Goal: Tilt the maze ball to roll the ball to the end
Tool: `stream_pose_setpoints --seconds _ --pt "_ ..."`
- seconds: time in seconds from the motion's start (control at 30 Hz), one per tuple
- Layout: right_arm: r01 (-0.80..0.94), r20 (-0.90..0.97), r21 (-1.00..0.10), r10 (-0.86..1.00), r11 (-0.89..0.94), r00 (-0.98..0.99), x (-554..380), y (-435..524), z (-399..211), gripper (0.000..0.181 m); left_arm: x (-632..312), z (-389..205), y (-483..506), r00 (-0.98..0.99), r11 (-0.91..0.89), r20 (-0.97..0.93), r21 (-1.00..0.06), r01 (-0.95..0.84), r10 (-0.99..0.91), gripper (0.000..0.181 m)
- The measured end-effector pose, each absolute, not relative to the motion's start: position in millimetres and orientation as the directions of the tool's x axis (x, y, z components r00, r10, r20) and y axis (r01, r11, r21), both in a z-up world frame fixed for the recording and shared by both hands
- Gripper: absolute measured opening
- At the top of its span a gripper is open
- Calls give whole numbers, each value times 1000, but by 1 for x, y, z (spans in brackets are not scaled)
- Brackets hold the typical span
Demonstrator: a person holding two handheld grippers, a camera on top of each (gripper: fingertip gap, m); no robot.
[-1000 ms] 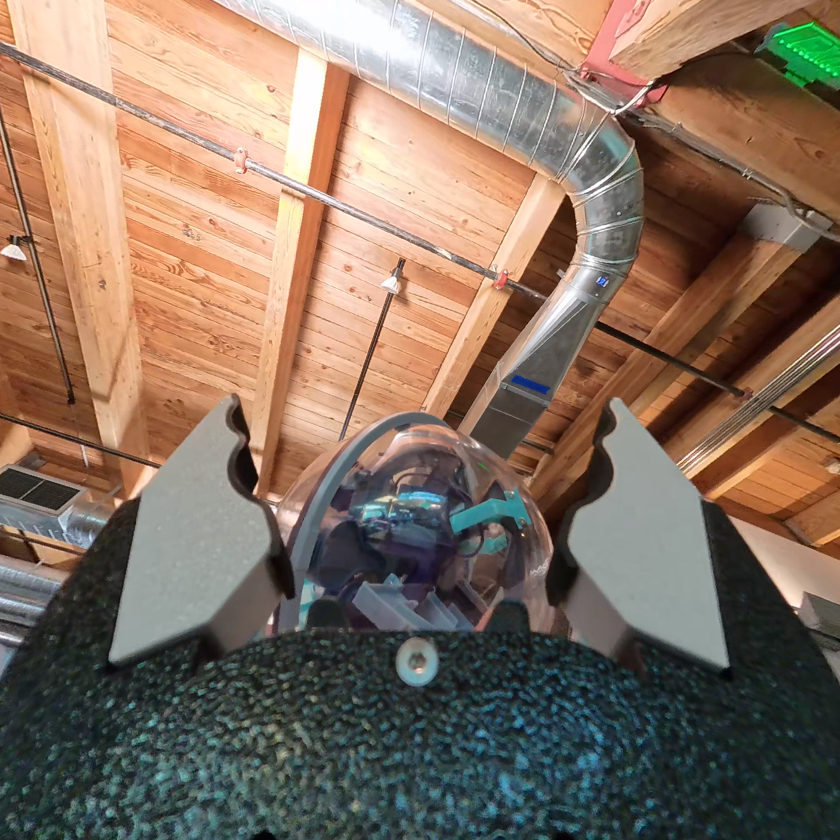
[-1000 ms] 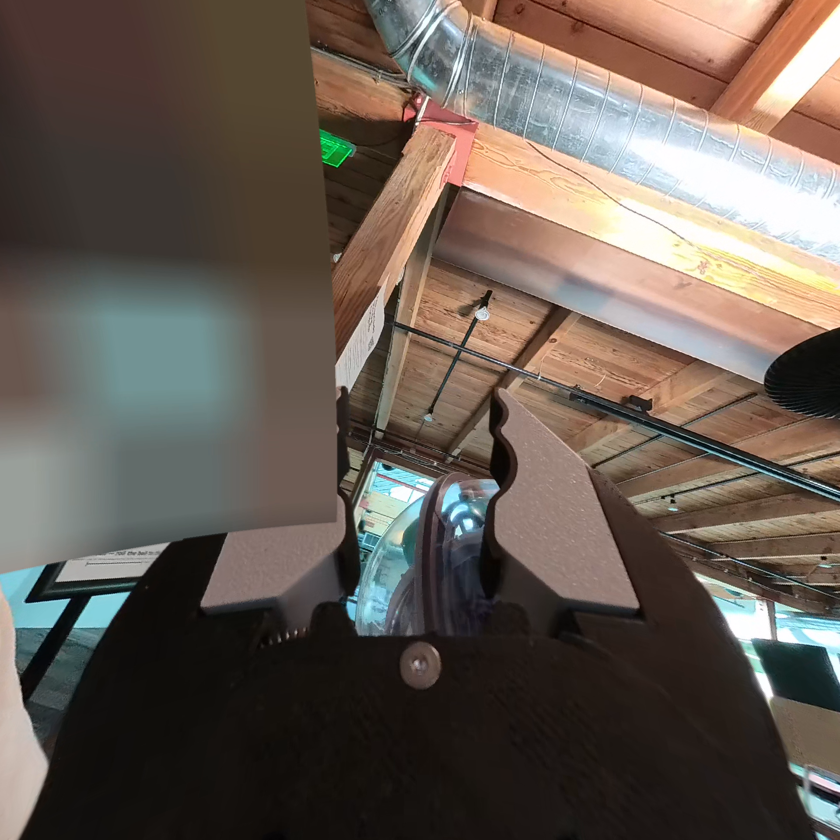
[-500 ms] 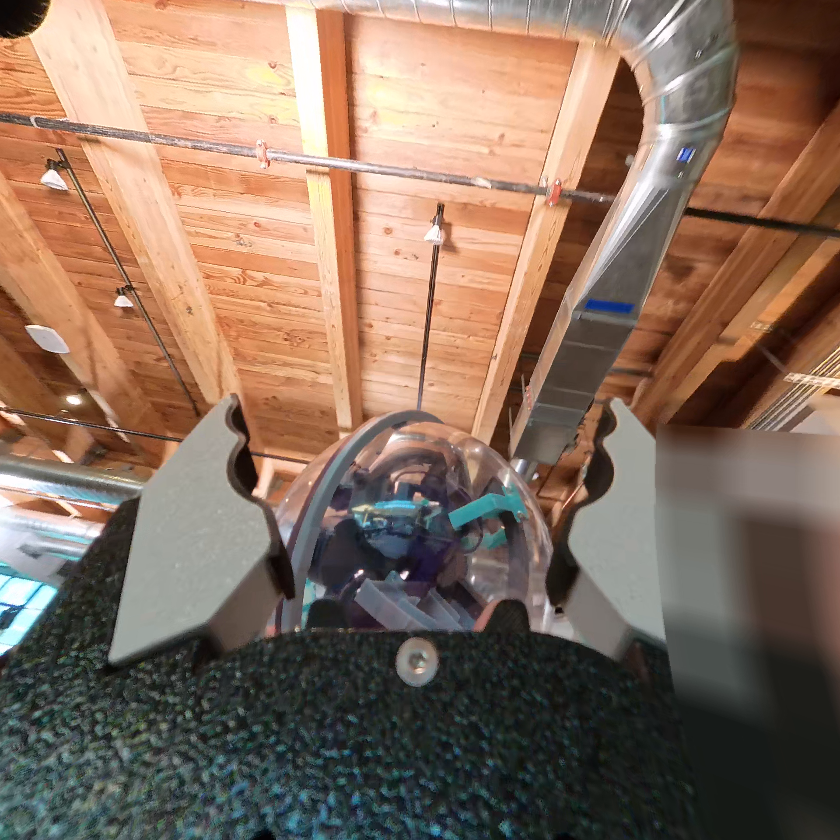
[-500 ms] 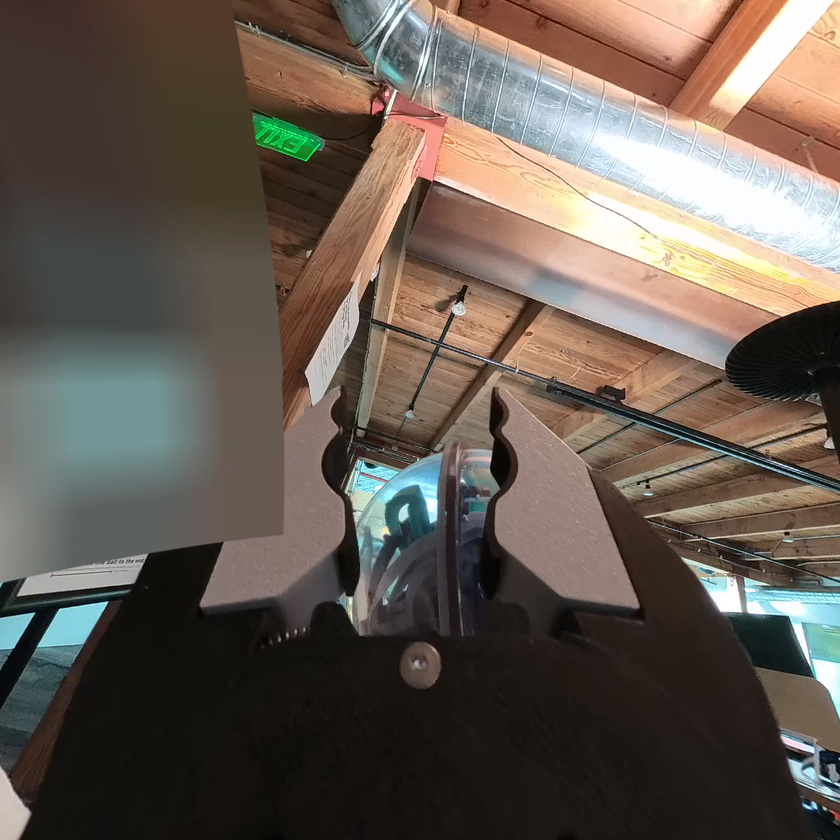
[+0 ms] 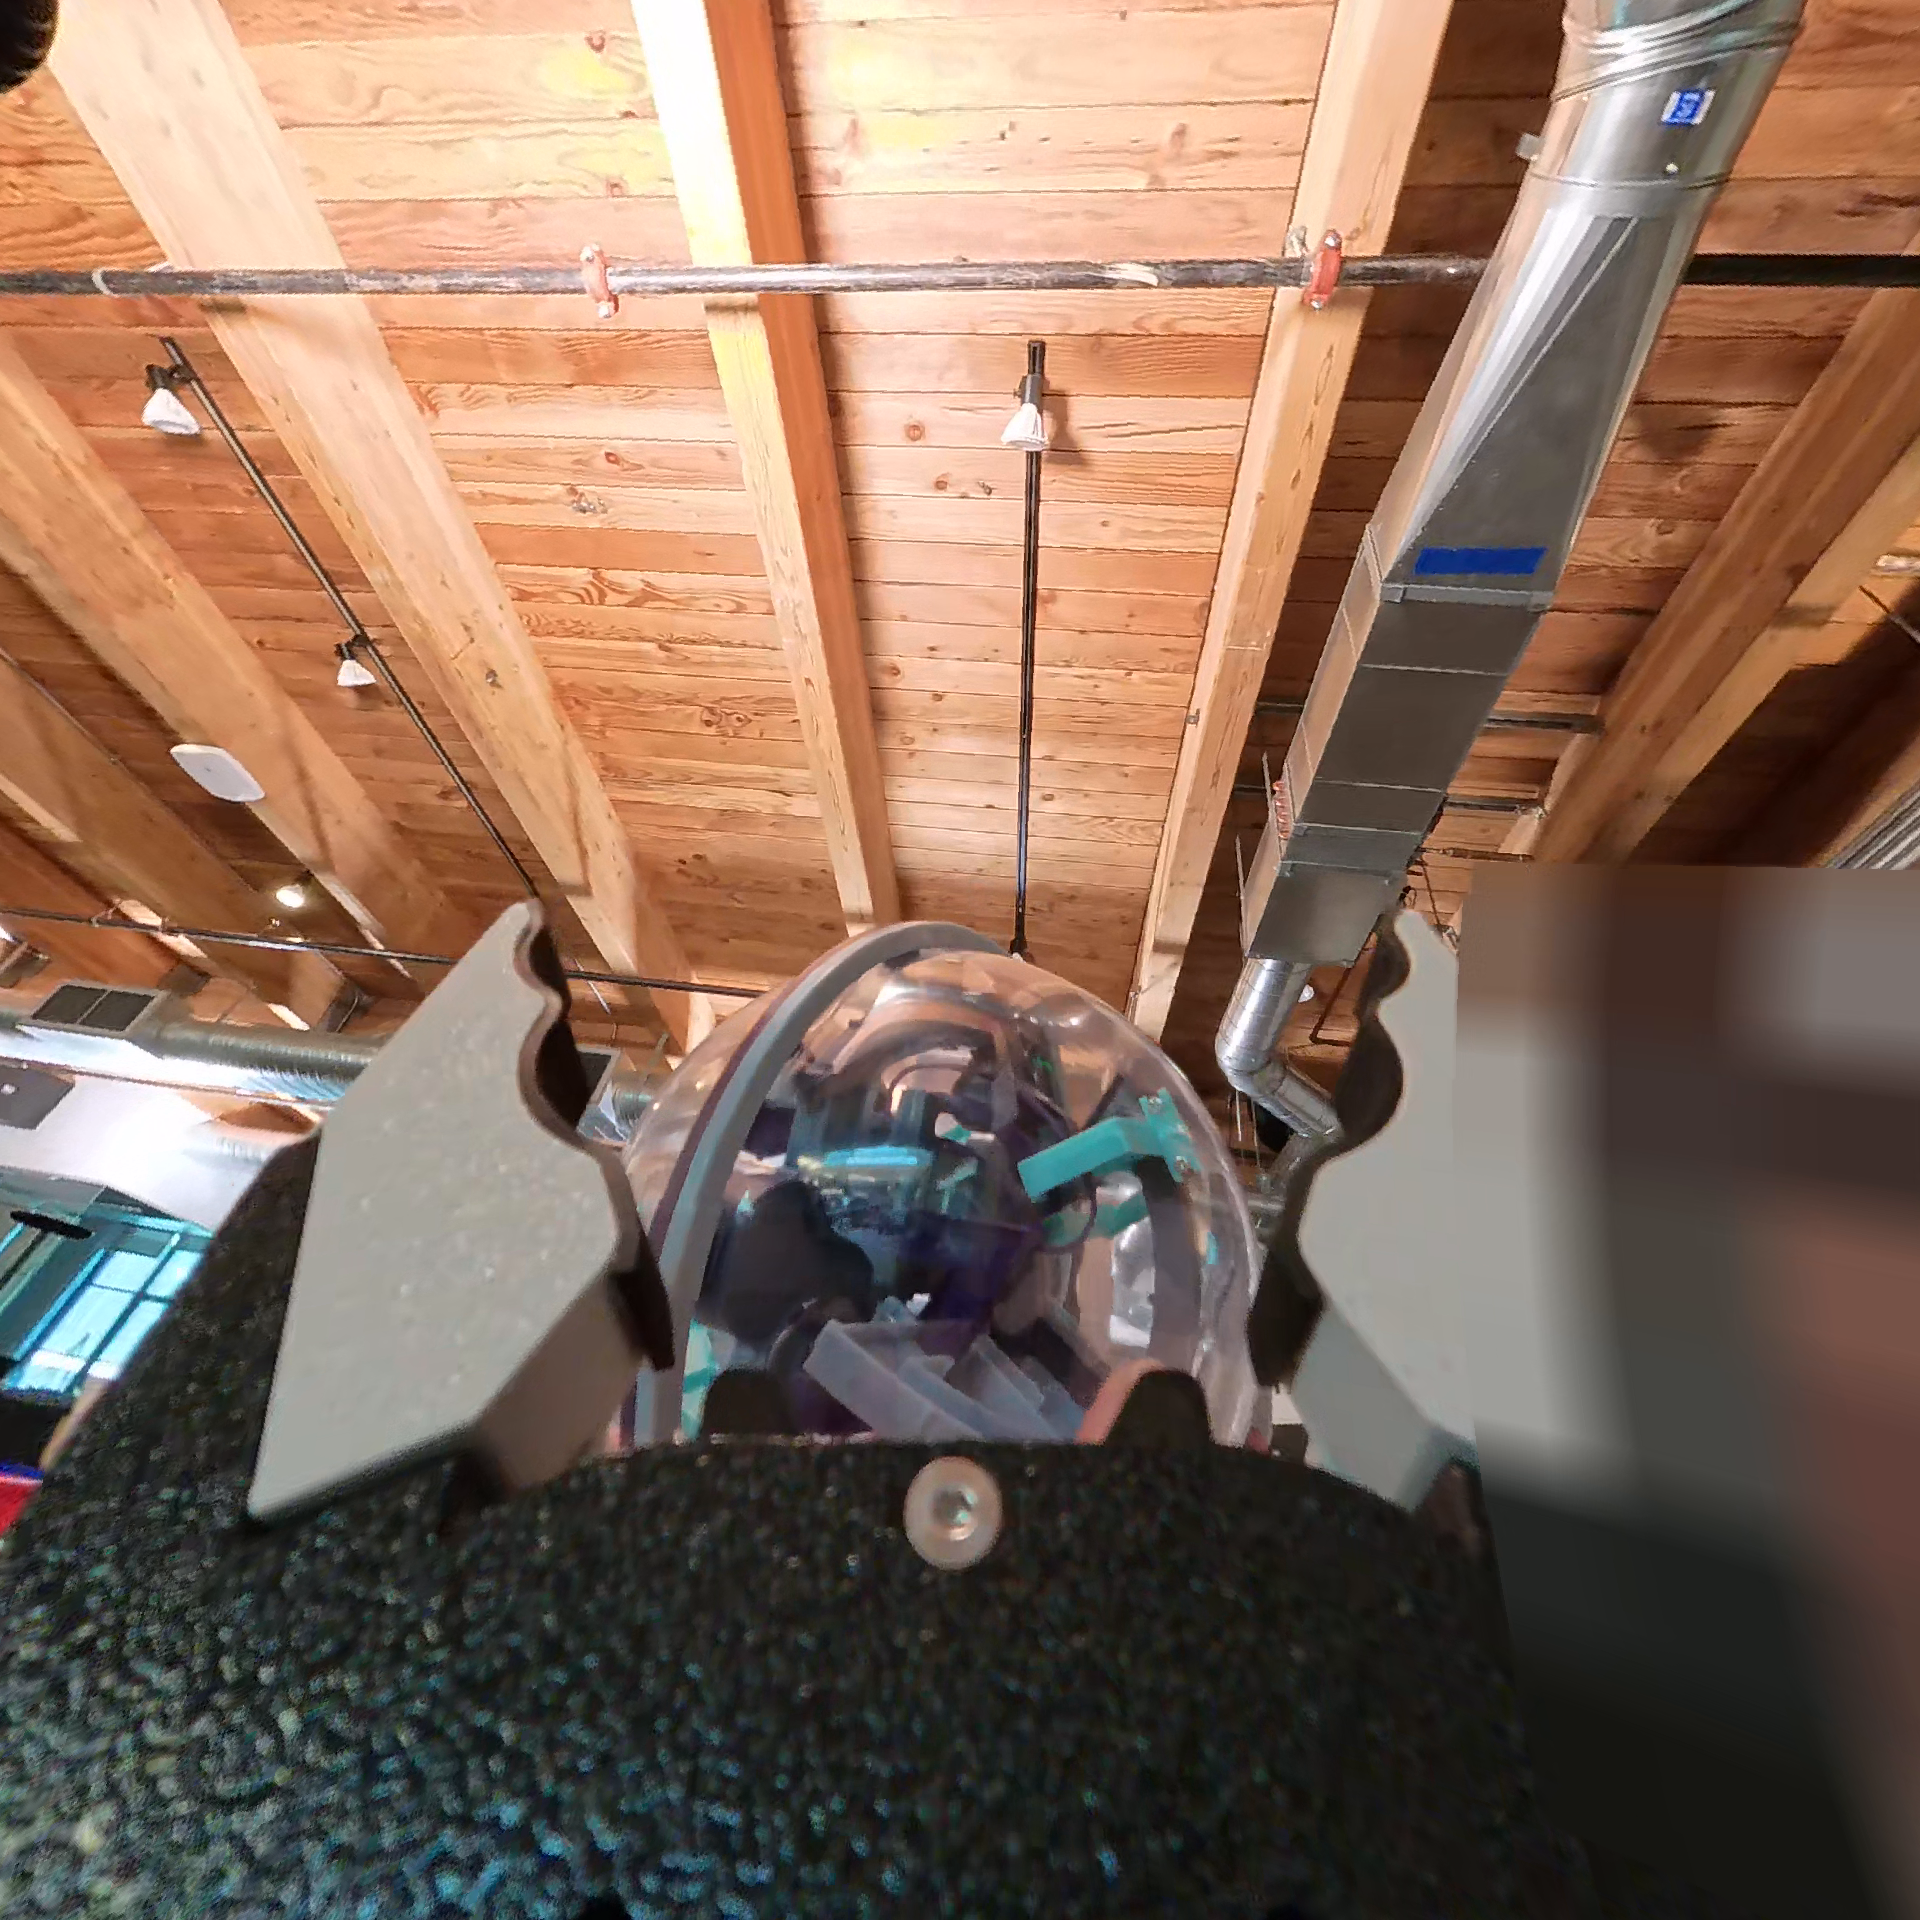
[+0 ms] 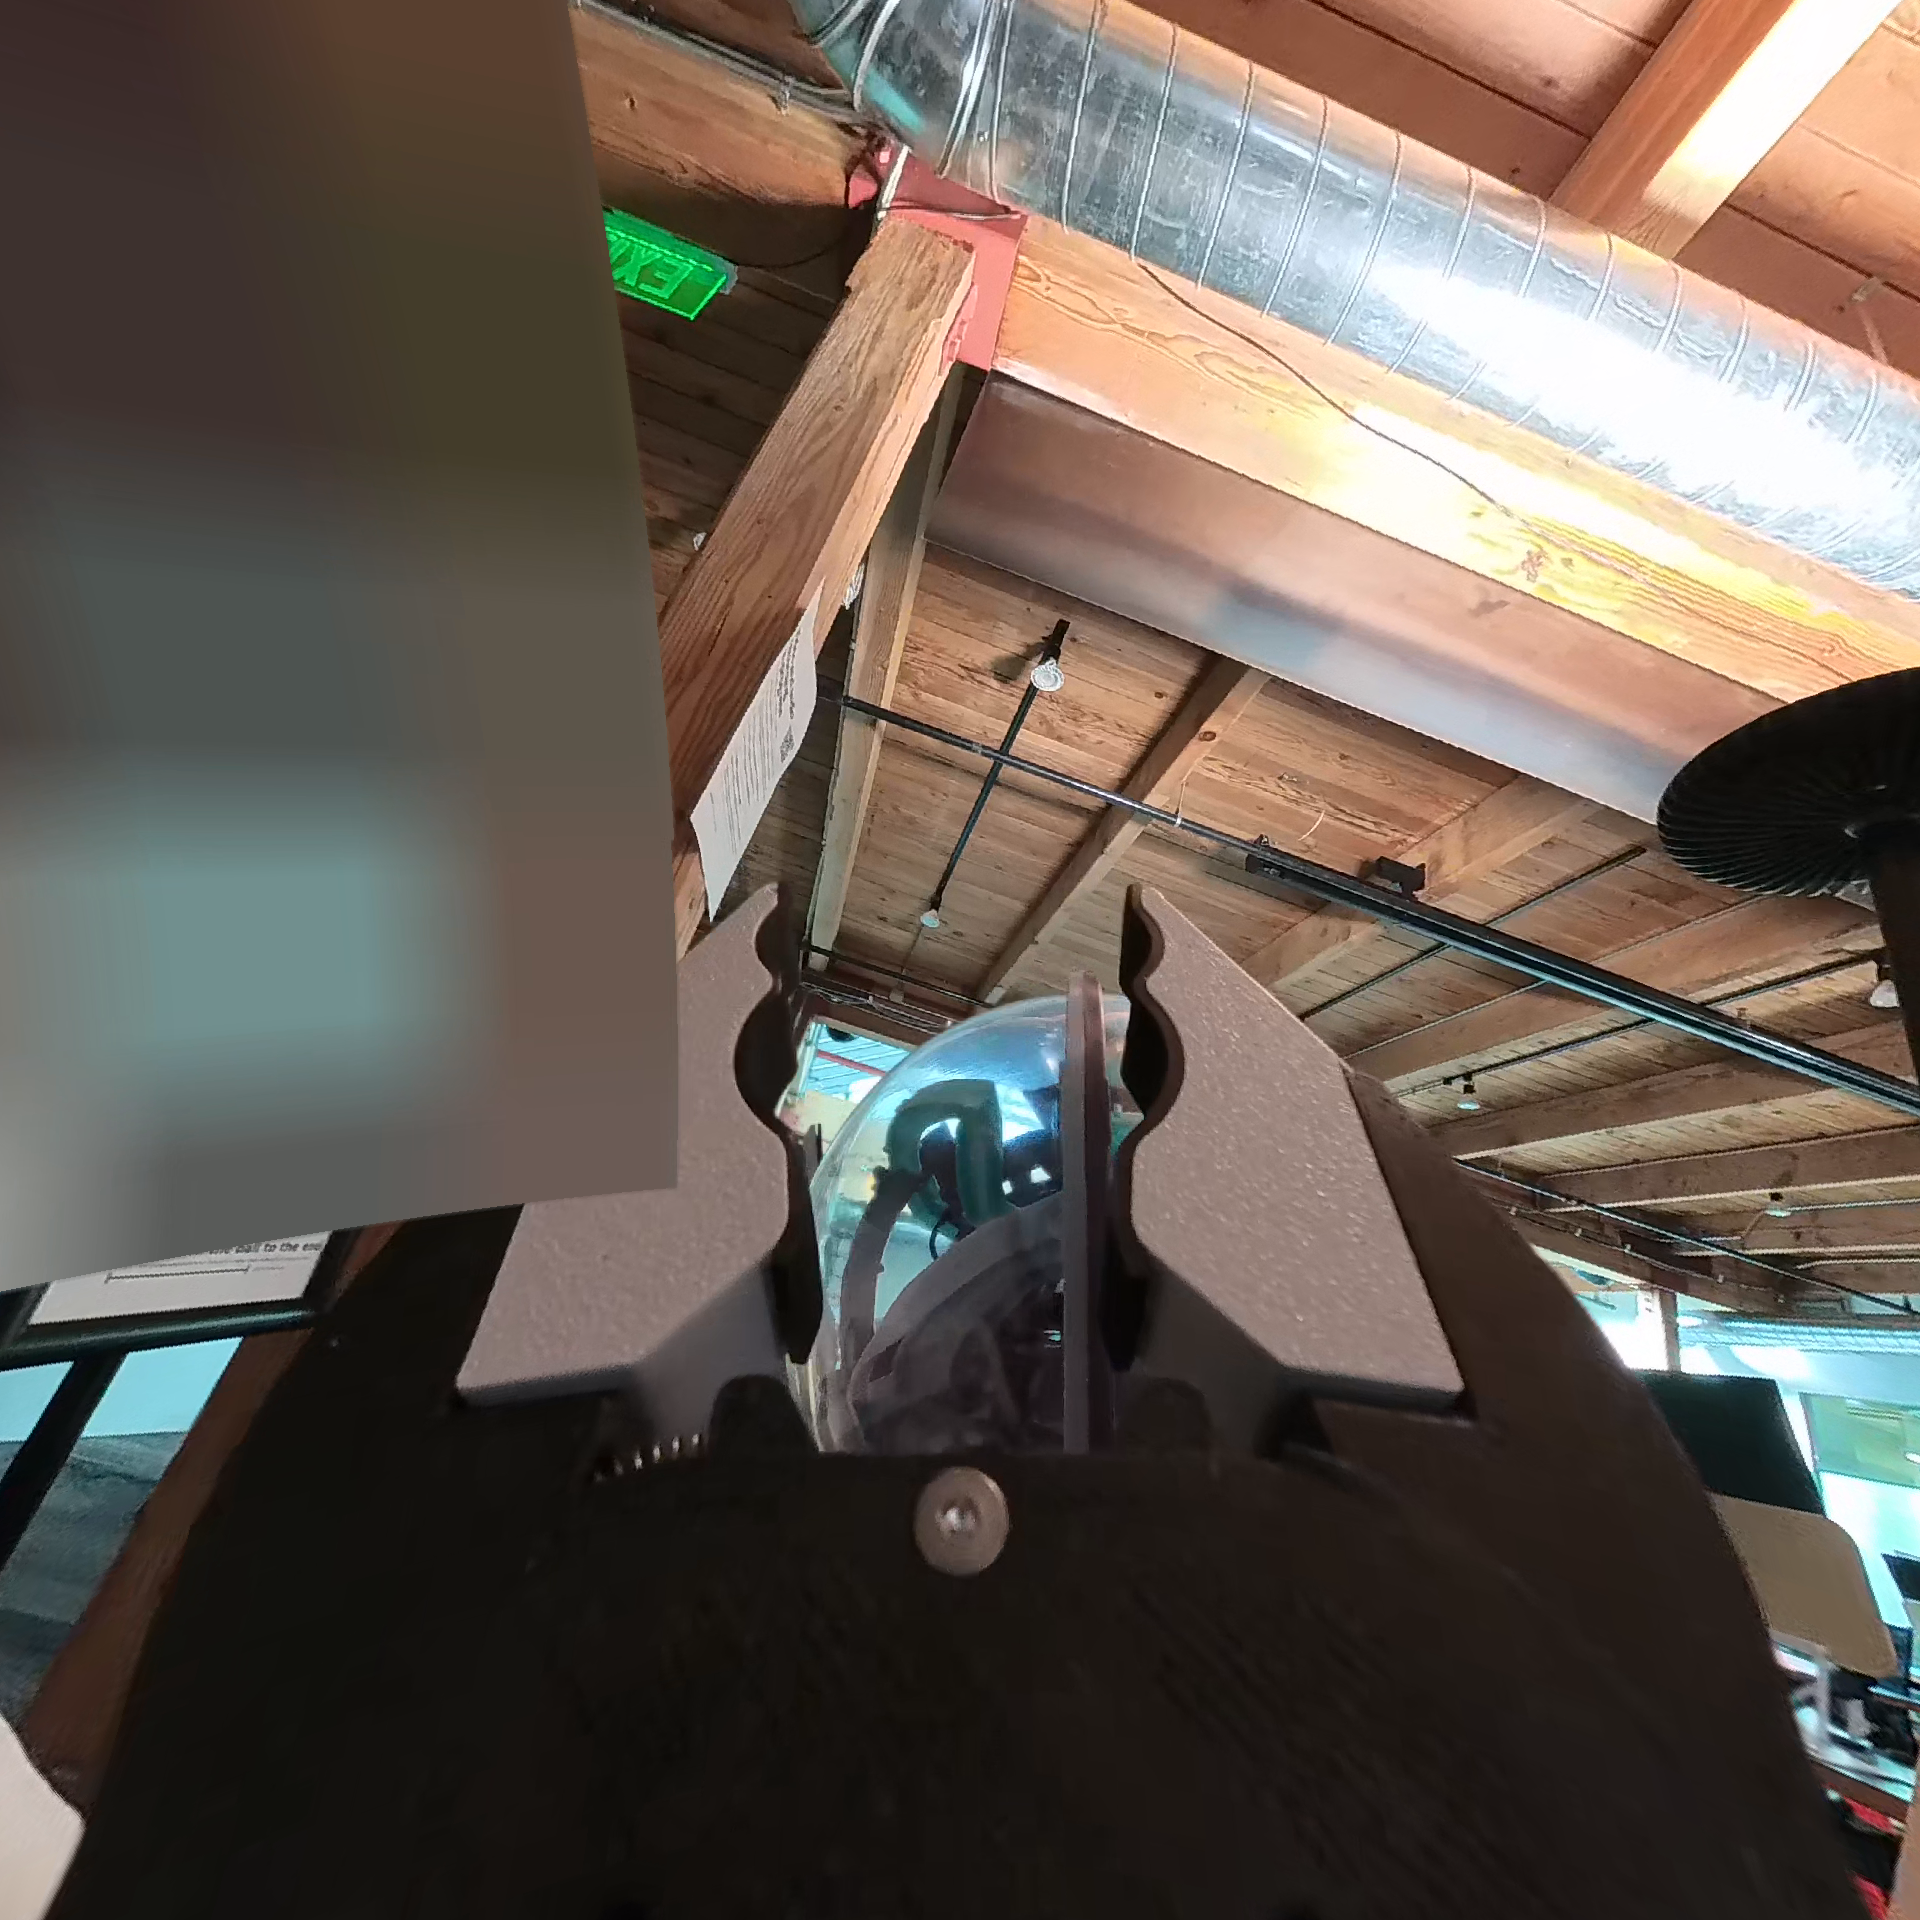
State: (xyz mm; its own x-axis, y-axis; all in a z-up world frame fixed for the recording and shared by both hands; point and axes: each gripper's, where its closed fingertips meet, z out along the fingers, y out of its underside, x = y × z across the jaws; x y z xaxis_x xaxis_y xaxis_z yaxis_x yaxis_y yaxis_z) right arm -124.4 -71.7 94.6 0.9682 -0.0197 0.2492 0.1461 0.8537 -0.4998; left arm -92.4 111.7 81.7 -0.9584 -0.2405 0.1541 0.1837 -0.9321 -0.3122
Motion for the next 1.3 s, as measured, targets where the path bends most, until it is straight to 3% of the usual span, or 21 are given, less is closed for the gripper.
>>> stream_pose_setpoints --seconds 0.03,0.3,0.6,1.3 --pt "156 257 -501 -25 851 966 -126 -71 94 60 -90 80 112 -961 -938 165 -306 165 -223 143" --pt "160 356 -473 22 866 934 -154 -78 95 61 -83 74 129 -988 -986 157 -169 -15 -12 149" --pt "239 400 -446 -46 862 915 -157 -79 93 60 -69 65 116 -973 -975 200 -169 -147 112 156" --pt "232 362 -467 -55 853 931 -142 -75 93 61 -72 67 118 -980 -979 197 -195 -60 21 157"
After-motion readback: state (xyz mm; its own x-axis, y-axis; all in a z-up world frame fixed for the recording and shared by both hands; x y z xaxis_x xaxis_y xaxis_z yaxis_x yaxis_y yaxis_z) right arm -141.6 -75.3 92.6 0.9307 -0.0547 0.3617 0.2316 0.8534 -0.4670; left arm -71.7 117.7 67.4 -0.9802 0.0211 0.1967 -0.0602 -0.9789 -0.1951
